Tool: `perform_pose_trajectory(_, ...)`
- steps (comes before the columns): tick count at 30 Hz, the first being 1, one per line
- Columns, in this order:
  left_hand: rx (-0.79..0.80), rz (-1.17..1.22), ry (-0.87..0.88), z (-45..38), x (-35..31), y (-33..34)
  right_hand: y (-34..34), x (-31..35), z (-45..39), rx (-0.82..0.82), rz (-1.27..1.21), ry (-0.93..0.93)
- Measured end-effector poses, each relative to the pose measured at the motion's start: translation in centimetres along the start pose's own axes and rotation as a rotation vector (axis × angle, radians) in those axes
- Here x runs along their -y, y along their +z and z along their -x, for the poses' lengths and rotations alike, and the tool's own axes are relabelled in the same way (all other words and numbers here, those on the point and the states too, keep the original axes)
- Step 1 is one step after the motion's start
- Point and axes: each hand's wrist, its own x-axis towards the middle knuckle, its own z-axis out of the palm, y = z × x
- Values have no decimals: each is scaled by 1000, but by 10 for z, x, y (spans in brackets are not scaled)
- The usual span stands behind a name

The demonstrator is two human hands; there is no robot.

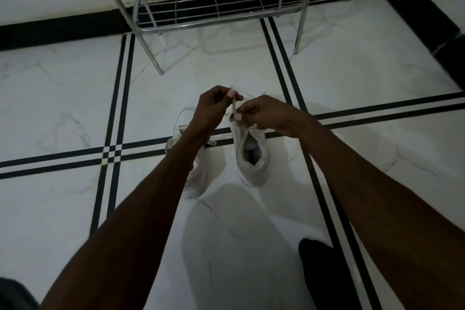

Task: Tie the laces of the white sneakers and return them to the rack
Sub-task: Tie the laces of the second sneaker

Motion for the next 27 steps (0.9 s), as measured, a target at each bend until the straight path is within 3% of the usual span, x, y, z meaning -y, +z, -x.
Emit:
perform_pose_trajectory(3, 132, -4, -105, 5, 10, 8, -8, -4, -1, -124, 25, -33)
perform_pose_trajectory(5, 204, -4, -133, 8, 17, 13, -11, -6, -2, -113, 37, -29)
perform_pose_trajectory(7, 201, 5, -129, 8, 19, 15, -15, -7, 0, -83, 76, -21)
perform_pose_trajectory(10, 165, -41, -116, 6, 18, 15, -23, -13, 1, -112, 367, -57)
perform_pose_trajectory(16, 94, -19, -221, 7, 18, 22, -9, -21, 2, -507, 546, -205)
perform_pose_trajectory(20, 48, -61, -182, 8, 16, 21, 1, -23, -3, -599, 326, -227)
perform_pose_trajectory(25, -59, -293, -178, 10, 14, 10, 2, -34, -6, -552, 39, -135)
perform_pose_trajectory(27, -96, -284, -228, 11, 10, 11, 7, -34, -7, -493, -122, -109)
